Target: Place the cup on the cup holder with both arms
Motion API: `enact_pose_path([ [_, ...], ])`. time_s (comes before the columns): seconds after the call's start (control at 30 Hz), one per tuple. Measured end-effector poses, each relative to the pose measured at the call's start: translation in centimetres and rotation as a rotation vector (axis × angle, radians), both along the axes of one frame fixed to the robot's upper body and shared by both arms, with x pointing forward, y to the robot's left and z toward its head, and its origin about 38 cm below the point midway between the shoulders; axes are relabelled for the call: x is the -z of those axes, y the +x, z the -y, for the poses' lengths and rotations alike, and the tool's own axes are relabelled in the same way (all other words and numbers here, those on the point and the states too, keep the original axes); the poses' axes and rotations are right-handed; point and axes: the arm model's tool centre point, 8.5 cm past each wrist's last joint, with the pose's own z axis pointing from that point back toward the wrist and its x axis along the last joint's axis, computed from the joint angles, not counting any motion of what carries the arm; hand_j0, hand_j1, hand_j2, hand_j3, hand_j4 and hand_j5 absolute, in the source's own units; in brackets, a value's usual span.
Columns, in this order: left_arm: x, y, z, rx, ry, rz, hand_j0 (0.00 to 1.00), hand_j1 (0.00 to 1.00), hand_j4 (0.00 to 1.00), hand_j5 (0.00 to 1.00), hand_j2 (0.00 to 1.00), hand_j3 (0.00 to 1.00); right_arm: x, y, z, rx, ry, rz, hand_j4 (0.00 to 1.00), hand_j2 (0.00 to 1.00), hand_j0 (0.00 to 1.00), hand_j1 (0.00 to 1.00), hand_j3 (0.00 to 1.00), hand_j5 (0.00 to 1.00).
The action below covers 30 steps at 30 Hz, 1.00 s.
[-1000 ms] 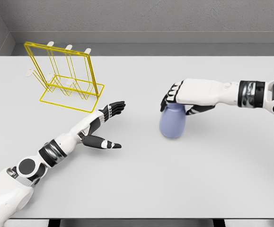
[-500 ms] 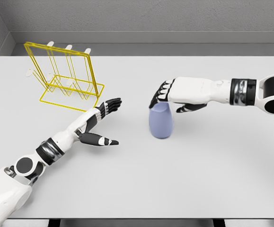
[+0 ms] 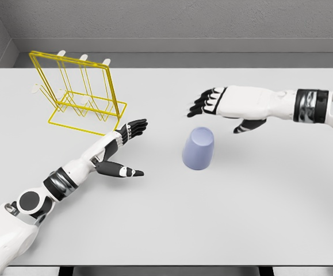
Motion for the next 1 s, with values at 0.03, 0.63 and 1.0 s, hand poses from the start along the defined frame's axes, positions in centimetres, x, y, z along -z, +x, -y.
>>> enact_pose_path([
  [0.03, 0.0, 0.0, 0.0, 0.0, 0.0, 0.0, 1.0, 1.0, 1.0, 1.0, 1.0, 1.0, -0.3, 0.1, 0.4, 0.009, -0.003, 0.006, 1.0, 1.0, 1.0, 1.0, 1.0, 1.0],
  [0.63, 0.1, -0.1, 3.1, 0.024, -0.067, 0.025, 1.0, 1.0, 1.0, 1.0, 1.0, 1.0, -2.1, 1.3, 6.4, 0.174, 0.079, 0.082, 1.0, 1.0, 1.0, 1.0, 1.0, 1.0],
  [1.0, 1.4, 0.6, 4.9, 0.0, -0.082, 0.006, 1.0, 1.0, 1.0, 1.0, 1.0, 1.0, -1.1, 1.4, 8.3, 0.229, 0.071, 0.063, 1.0, 1.0, 1.0, 1.0, 1.0, 1.0],
])
